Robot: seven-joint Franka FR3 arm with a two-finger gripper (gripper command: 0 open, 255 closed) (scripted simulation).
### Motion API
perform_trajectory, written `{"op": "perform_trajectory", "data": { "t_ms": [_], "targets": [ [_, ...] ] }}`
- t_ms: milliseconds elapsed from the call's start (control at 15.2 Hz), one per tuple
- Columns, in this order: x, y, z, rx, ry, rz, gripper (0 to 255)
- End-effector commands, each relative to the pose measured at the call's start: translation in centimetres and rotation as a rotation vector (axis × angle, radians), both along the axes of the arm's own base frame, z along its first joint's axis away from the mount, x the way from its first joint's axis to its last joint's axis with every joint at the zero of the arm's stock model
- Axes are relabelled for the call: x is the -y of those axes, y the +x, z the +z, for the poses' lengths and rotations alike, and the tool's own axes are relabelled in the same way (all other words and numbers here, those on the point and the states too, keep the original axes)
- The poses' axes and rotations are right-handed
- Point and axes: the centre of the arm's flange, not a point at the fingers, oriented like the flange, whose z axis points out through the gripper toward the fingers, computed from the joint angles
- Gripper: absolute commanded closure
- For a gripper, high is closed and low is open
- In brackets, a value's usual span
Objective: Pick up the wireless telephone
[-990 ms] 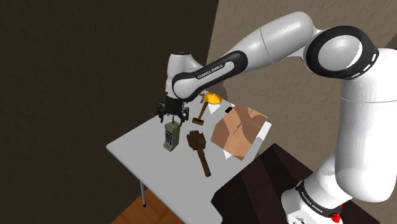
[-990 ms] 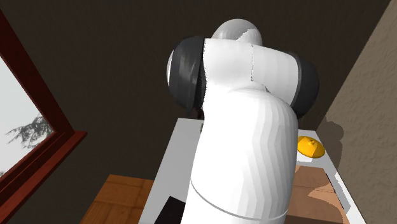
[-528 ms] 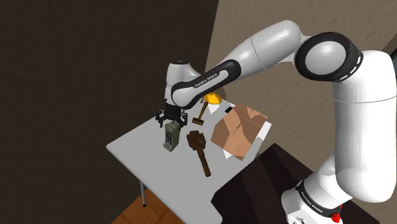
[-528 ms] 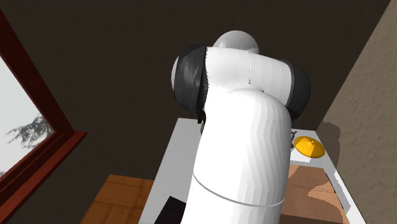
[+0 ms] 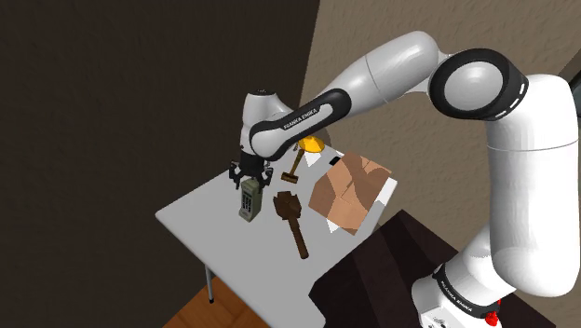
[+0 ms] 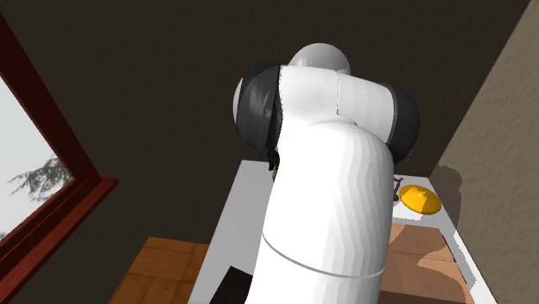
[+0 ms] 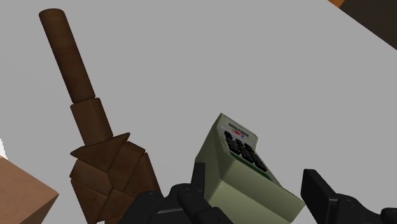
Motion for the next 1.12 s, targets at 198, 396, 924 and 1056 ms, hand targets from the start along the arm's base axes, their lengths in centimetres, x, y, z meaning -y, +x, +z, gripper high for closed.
{"op": "perform_trajectory", "data": {
  "t_ms": [198, 396, 924, 1056],
  "targets": [
    [0.1, -0.1, 0.4, -0.001, 0.000, 0.000, 255],
    [0.1, -0.1, 2.0, -0.001, 0.000, 0.000, 255],
    [0.1, -0.1, 6.2, -0.001, 0.000, 0.000, 255],
    [0.1, -0.1, 7.2, -0.001, 0.000, 0.000, 255]
  ]
}}
